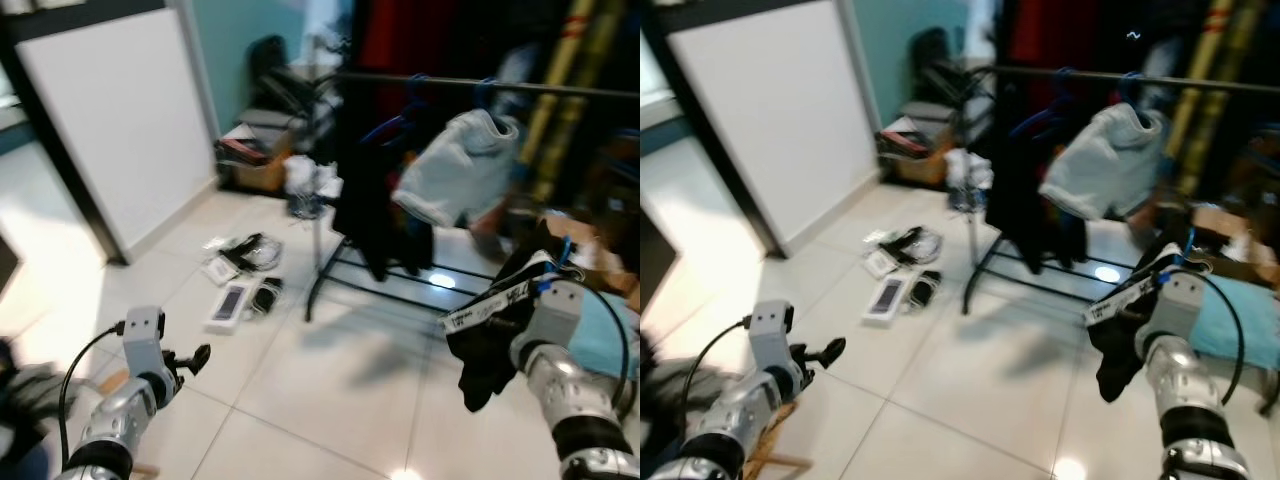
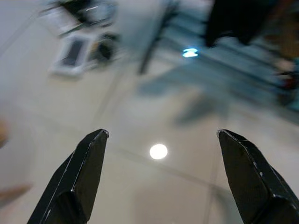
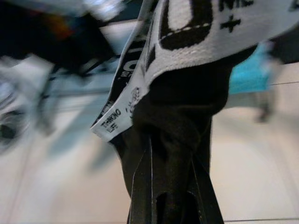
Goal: Hang hanger
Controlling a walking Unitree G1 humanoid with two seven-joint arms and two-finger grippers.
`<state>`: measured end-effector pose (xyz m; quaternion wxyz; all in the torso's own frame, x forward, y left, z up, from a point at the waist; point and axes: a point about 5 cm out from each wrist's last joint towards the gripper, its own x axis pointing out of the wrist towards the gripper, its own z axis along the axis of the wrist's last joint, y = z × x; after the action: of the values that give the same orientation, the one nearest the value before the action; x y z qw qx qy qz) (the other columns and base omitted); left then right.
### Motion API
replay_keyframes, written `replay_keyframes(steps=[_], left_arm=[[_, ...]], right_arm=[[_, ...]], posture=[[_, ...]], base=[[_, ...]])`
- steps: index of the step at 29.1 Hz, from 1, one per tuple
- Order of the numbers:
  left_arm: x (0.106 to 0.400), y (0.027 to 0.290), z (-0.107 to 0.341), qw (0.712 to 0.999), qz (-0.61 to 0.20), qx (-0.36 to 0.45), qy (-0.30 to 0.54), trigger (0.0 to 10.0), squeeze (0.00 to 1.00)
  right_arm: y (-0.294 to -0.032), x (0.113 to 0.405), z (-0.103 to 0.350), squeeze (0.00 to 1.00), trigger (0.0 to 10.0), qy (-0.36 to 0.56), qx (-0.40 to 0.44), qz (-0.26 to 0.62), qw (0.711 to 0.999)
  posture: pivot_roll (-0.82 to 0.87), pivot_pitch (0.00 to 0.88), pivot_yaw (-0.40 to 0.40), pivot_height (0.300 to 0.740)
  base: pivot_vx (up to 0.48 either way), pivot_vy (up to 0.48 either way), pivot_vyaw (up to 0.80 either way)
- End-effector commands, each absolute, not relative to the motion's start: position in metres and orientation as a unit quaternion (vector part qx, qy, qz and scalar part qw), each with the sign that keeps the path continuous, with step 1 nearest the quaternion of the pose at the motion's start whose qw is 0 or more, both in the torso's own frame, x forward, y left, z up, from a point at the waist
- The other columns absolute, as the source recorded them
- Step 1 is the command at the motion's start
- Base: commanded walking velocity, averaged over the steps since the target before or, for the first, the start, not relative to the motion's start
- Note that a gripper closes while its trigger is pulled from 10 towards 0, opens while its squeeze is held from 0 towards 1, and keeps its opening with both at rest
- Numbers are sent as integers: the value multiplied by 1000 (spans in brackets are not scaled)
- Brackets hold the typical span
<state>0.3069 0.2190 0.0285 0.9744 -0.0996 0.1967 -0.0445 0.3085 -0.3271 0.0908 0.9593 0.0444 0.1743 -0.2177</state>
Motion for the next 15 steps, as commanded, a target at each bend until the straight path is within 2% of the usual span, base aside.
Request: replay_keyframes(steps=[1, 13, 15], left_arm=[[299, 229, 22, 973, -31, -90, 209, 10000, 0], [295, 221, 15, 972, -47, -83, 216, 10000, 0], [294, 219, 13, 971, -50, -82, 218, 10000, 0]], right_arm=[[-313, 321, 98, 0, 10000, 151, 43, -197, 968], [-305, 331, 110, 0, 10000, 135, 7, -172, 976], [-304, 332, 111, 0, 10000, 137, 6, -167, 976]], posture=[[-110, 0, 57, 740], [-114, 0, 57, 740], [-114, 0, 57, 740]], base=[[360, 0, 0], [356, 0, 0], [356, 0, -800]])
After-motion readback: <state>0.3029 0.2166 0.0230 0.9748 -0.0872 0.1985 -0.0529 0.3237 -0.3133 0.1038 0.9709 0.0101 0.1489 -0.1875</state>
